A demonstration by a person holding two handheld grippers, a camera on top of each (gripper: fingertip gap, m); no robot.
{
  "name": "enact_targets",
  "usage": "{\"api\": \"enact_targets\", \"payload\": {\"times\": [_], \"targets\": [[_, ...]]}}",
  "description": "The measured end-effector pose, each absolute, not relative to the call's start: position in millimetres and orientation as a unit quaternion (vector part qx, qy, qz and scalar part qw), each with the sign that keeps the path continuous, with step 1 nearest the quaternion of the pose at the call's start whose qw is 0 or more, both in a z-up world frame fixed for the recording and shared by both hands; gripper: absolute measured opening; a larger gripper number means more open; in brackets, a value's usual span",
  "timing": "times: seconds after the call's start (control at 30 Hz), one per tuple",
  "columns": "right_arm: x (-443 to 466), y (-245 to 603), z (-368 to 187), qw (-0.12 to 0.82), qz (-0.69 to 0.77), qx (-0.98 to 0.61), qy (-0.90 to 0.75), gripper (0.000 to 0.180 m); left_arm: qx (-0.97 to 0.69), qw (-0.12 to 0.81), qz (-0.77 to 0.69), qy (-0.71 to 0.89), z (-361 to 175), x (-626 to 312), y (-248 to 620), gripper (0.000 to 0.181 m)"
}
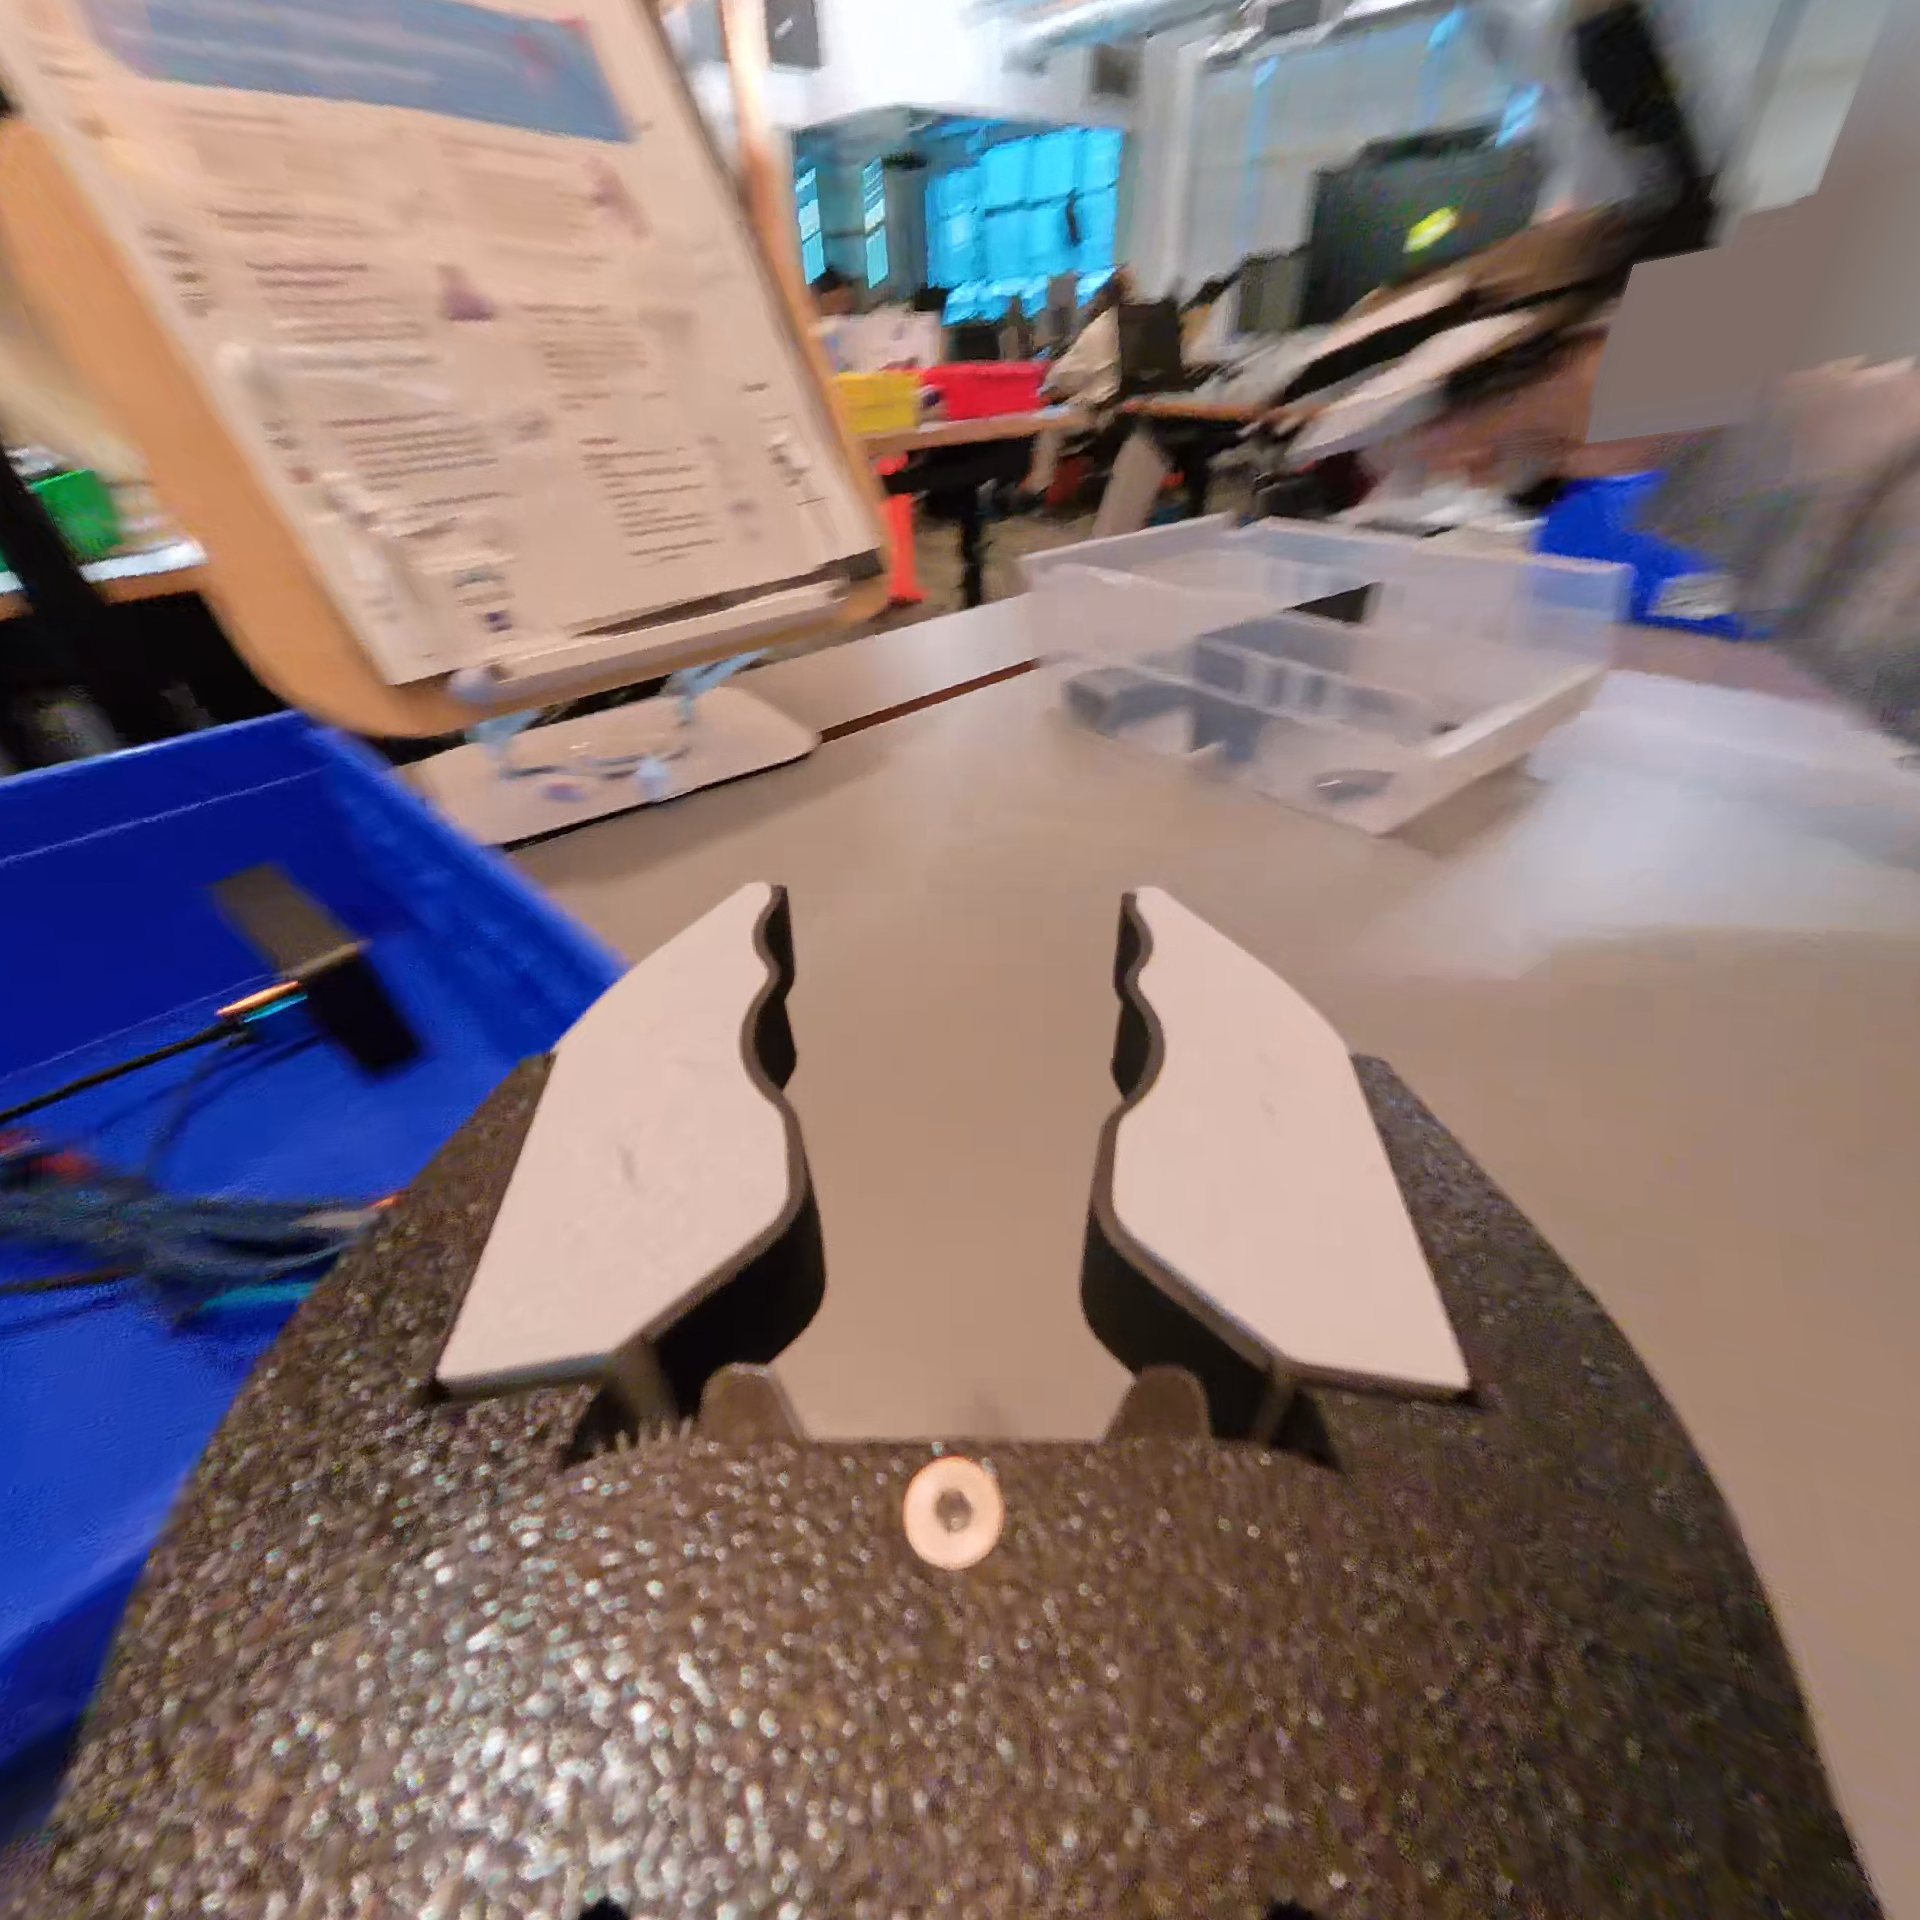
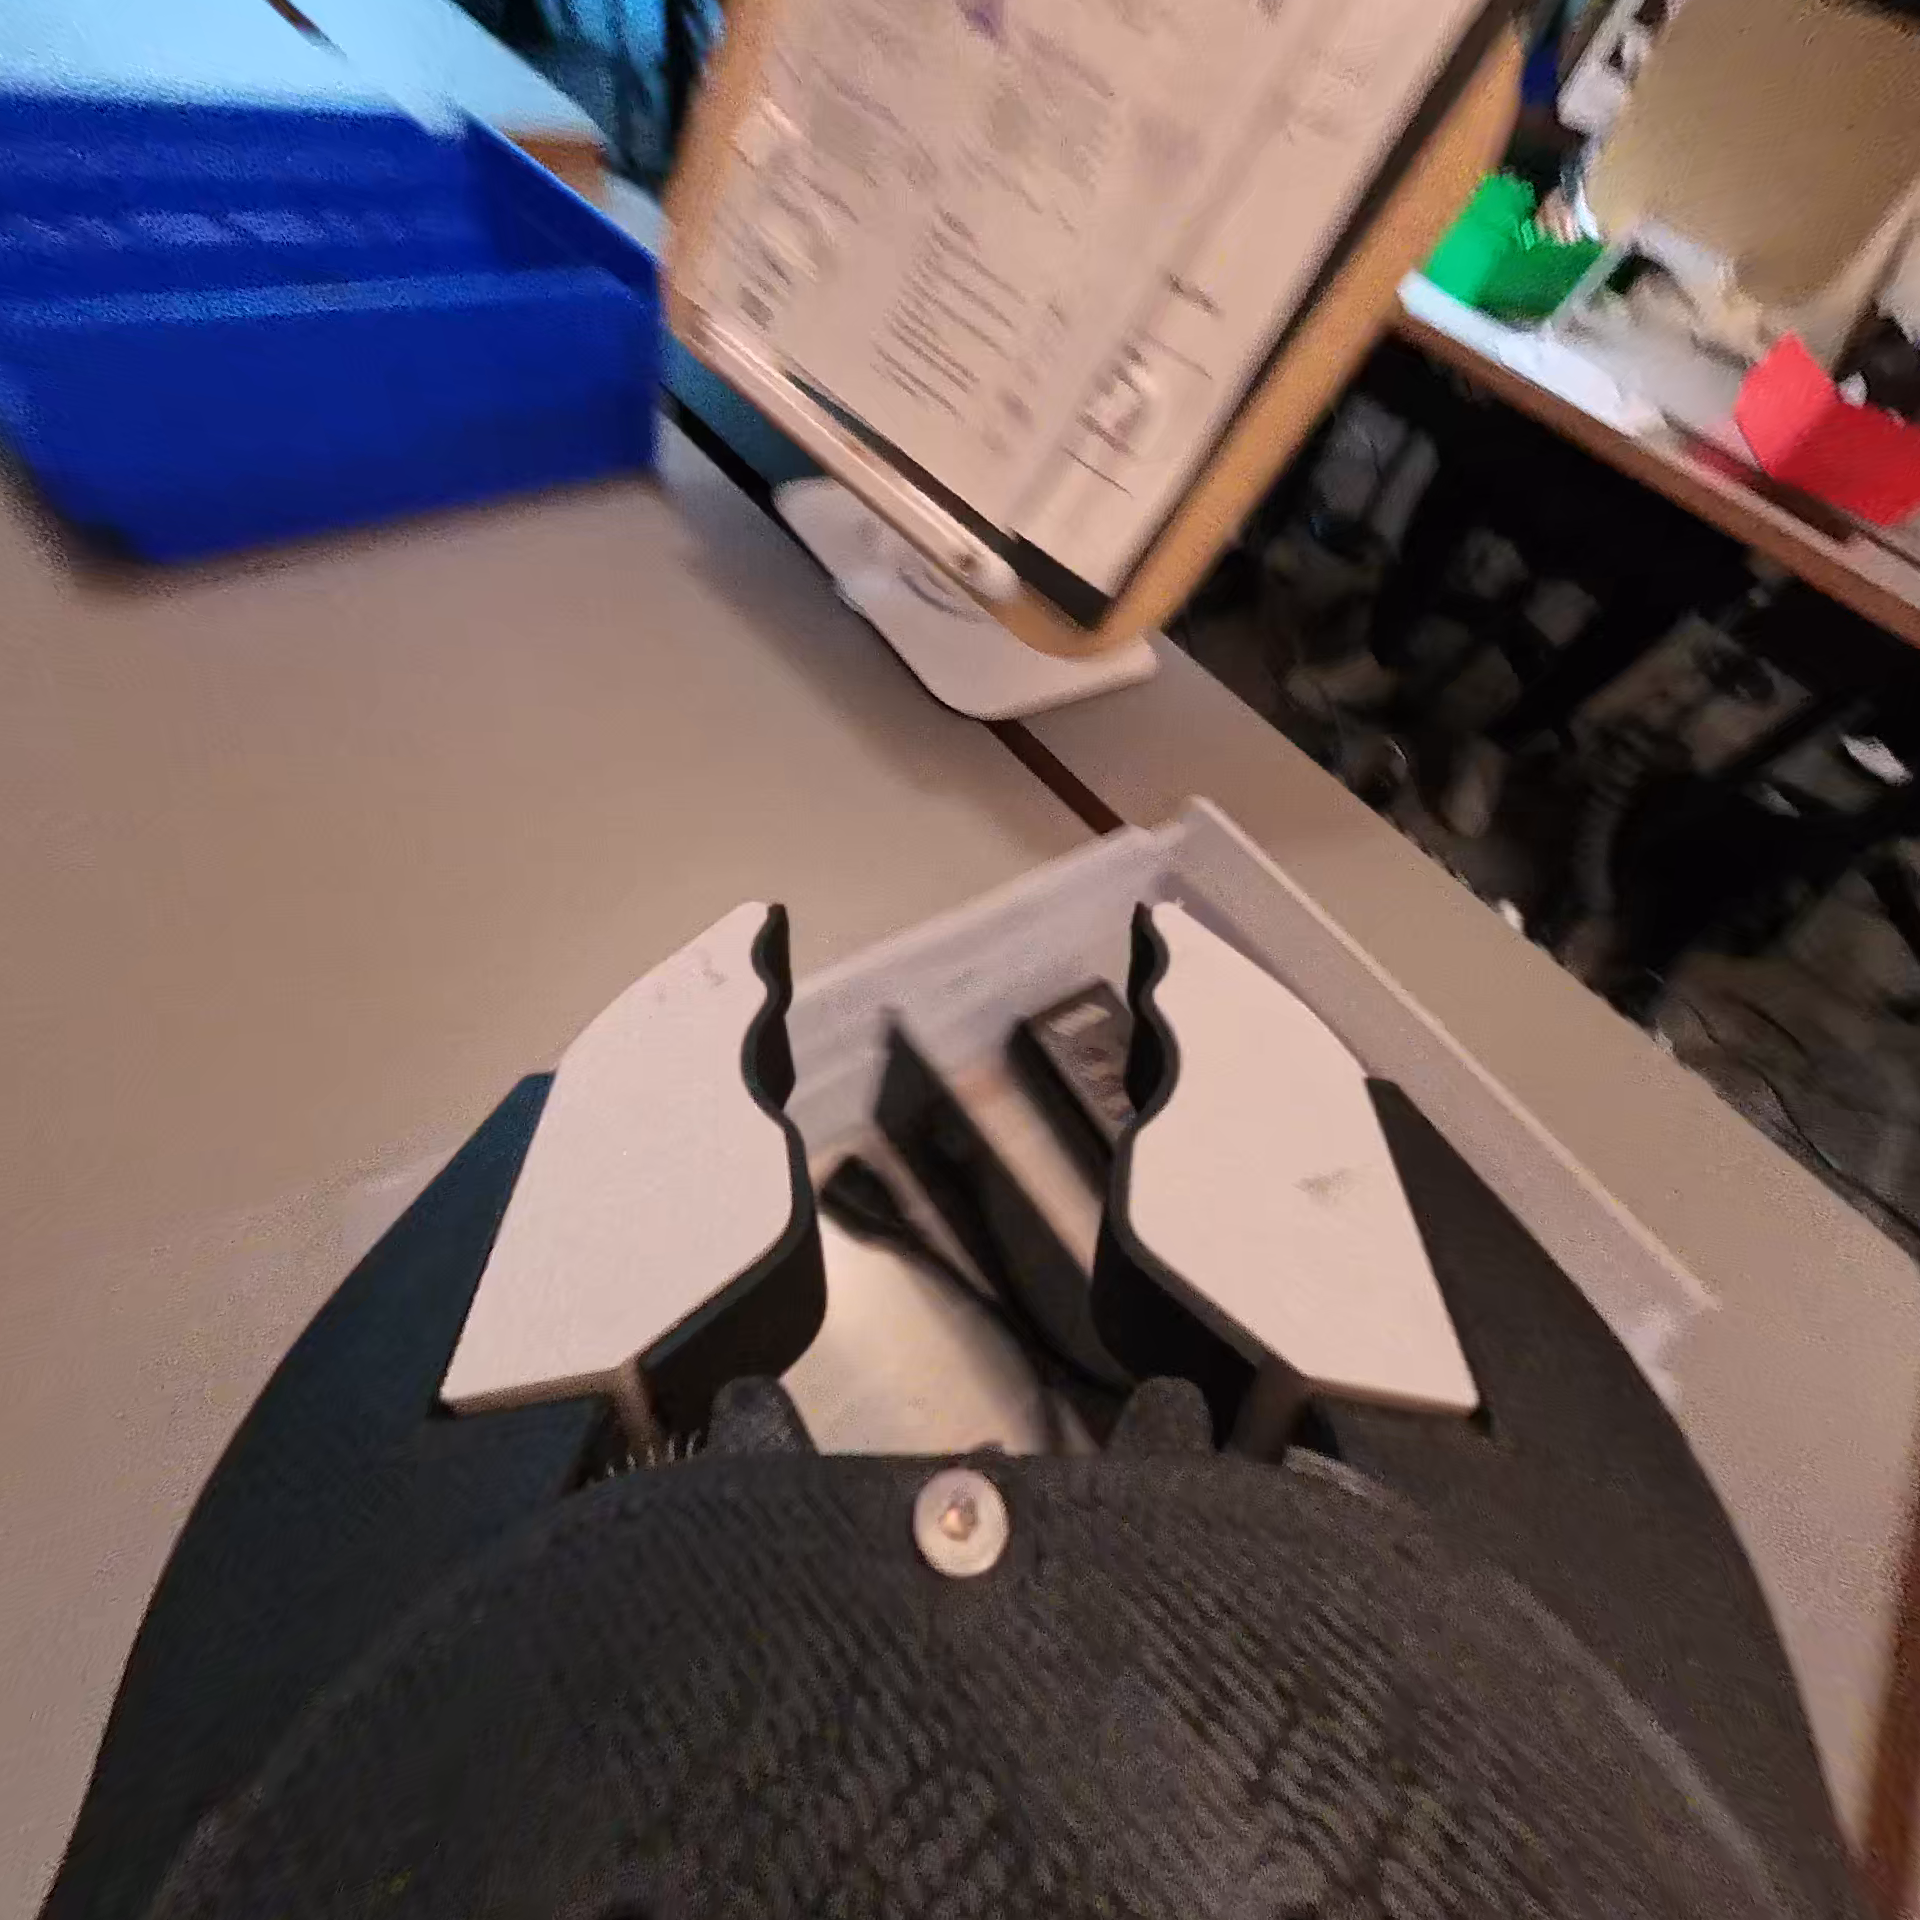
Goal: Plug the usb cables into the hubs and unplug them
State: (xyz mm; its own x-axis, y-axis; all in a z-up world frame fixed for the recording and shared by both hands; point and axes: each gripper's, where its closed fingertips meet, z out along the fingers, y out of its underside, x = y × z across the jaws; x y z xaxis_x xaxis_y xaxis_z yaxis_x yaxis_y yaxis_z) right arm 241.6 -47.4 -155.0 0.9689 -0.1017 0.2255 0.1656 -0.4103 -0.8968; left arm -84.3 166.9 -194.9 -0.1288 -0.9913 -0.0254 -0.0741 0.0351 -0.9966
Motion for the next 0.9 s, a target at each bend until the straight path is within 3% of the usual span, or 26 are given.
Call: {"api": "enact_targets", "payload": {"times": [0.2,0.33,0.53,0.63,0.77,0.9], "targets": [[146,-76,-173,0.581,-0.101,-0.807,-0.032,0.058,-0.634,0.471,-0.338,0.511,-188,-50,303,0.052],[113,-83,-185,0.597,-0.062,-0.8,-0.006,0.058,-0.705,0.386,-0.269,0.531,-234,8,364,0.054],[87,-90,-204,0.581,-0.055,-0.812,-0.005,0.059,-0.783,0.268,-0.258,0.498,-301,61,382,0.053],[83,-95,-218,0.542,-0.096,-0.834,-0.031,0.064,-0.78,0.295,-0.238,0.499,-307,70,390,0.036],[80,-103,-226,0.505,-0.143,-0.849,-0.058,0.064,-0.743,0.32,-0.195,0.555,-304,62,386,0.032],[62,-101,-222,0.539,-0.099,-0.834,-0.062,0.064,-0.658,0.38,-0.095,0.643,-288,45,379,0.03]]}}
